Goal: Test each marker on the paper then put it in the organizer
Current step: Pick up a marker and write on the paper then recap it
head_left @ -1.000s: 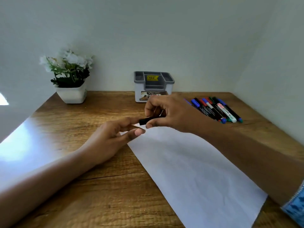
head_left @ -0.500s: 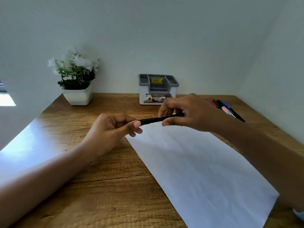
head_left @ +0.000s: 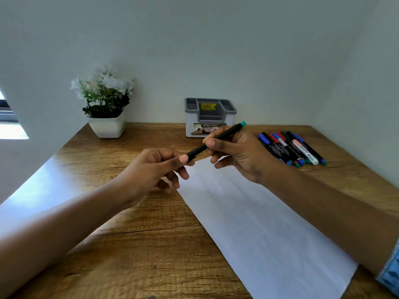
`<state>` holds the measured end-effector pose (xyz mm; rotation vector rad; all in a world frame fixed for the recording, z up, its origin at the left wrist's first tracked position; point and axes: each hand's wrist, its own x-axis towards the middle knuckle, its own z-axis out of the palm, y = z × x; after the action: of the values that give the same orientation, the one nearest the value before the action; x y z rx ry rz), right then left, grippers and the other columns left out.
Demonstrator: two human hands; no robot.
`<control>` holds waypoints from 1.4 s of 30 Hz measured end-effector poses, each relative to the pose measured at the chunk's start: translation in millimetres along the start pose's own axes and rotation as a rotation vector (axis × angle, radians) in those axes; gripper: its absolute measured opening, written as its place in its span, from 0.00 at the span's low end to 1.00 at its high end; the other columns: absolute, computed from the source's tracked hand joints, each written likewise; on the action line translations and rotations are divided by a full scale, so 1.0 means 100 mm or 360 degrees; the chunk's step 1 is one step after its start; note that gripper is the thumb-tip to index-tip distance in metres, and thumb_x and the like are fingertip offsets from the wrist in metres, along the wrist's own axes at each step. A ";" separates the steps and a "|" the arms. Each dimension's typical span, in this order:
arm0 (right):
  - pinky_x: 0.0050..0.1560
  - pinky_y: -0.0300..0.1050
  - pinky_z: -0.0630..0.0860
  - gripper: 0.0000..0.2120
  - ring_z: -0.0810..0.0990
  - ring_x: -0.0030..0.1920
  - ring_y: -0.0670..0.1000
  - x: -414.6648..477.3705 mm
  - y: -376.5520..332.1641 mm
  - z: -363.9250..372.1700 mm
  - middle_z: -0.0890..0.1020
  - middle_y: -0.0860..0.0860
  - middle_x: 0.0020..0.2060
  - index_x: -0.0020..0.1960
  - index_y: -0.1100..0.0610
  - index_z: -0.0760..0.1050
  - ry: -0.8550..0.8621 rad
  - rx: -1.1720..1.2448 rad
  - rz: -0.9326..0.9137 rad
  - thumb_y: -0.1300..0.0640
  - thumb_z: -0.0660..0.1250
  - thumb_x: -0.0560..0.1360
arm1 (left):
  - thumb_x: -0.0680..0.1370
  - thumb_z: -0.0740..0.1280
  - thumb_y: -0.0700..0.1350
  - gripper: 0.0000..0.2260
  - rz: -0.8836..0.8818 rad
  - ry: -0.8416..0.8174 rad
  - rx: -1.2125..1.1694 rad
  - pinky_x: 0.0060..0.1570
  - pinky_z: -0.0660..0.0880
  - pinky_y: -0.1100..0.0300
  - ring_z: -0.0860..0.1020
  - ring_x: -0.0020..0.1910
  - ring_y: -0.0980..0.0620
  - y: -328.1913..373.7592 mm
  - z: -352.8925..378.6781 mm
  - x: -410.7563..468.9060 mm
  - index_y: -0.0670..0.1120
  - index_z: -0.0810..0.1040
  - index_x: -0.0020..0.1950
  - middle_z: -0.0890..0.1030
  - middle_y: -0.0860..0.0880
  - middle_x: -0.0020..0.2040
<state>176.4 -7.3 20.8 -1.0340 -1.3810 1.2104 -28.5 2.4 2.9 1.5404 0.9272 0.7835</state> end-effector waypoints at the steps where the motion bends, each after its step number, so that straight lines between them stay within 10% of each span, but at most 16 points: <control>1: 0.28 0.38 0.77 0.09 0.80 0.29 0.47 -0.01 0.00 0.02 0.82 0.51 0.31 0.45 0.58 0.78 0.0013 -0.0003 0.0005 0.57 0.71 0.66 | 0.71 0.65 0.52 0.13 -0.0004 -0.0019 0.0015 0.27 0.72 0.63 0.75 0.29 0.53 0.01 0.02 0.00 0.45 0.82 0.47 0.81 0.48 0.35; 15: 0.24 0.36 0.74 0.08 0.76 0.23 0.45 0.03 -0.15 0.12 0.79 0.49 0.24 0.42 0.61 0.77 0.0261 -0.0040 -0.0009 0.57 0.66 0.76 | 0.76 0.60 0.52 0.12 -0.0052 -0.0268 -0.0339 0.21 0.61 0.66 0.66 0.21 0.56 0.11 0.08 0.05 0.44 0.76 0.42 0.66 0.51 0.24; 20: 0.20 0.34 0.68 0.11 0.70 0.20 0.43 0.05 -0.59 -0.44 0.74 0.47 0.20 0.36 0.57 0.73 0.0920 0.0567 -0.0193 0.58 0.65 0.77 | 0.77 0.60 0.51 0.13 -0.0128 -0.0245 -0.0189 0.23 0.67 0.65 0.70 0.24 0.53 0.00 -0.12 0.01 0.42 0.75 0.43 0.69 0.50 0.25; 25: 0.23 0.38 0.70 0.08 0.72 0.23 0.46 -0.04 -0.30 0.10 0.76 0.49 0.24 0.45 0.59 0.74 0.0394 0.0102 0.0003 0.54 0.67 0.76 | 0.81 0.54 0.52 0.15 0.0144 0.0250 0.0213 0.31 0.69 0.58 0.76 0.32 0.51 -0.05 -0.20 0.25 0.46 0.72 0.42 0.79 0.50 0.31; 30: 0.24 0.38 0.68 0.06 0.71 0.24 0.45 -0.04 0.06 0.24 0.73 0.48 0.25 0.42 0.55 0.74 0.0484 0.0098 0.0175 0.56 0.70 0.73 | 0.78 0.58 0.61 0.14 0.0014 0.0281 0.0723 0.58 0.70 0.47 0.77 0.52 0.48 -0.27 -0.39 0.31 0.52 0.74 0.47 0.81 0.48 0.49; 42: 0.25 0.37 0.74 0.10 0.77 0.26 0.50 -0.11 0.29 -0.01 0.81 0.57 0.30 0.40 0.59 0.81 -0.0430 -0.0008 0.0245 0.57 0.63 0.74 | 0.69 0.70 0.63 0.28 -0.0449 -0.0077 0.1330 0.55 0.68 0.52 0.68 0.61 0.47 -0.12 -0.25 0.13 0.55 0.59 0.59 0.68 0.48 0.64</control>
<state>178.6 -13.8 -9.6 -1.0227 -1.5321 1.5041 -45.8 26.4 -4.7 2.0478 1.5055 0.1334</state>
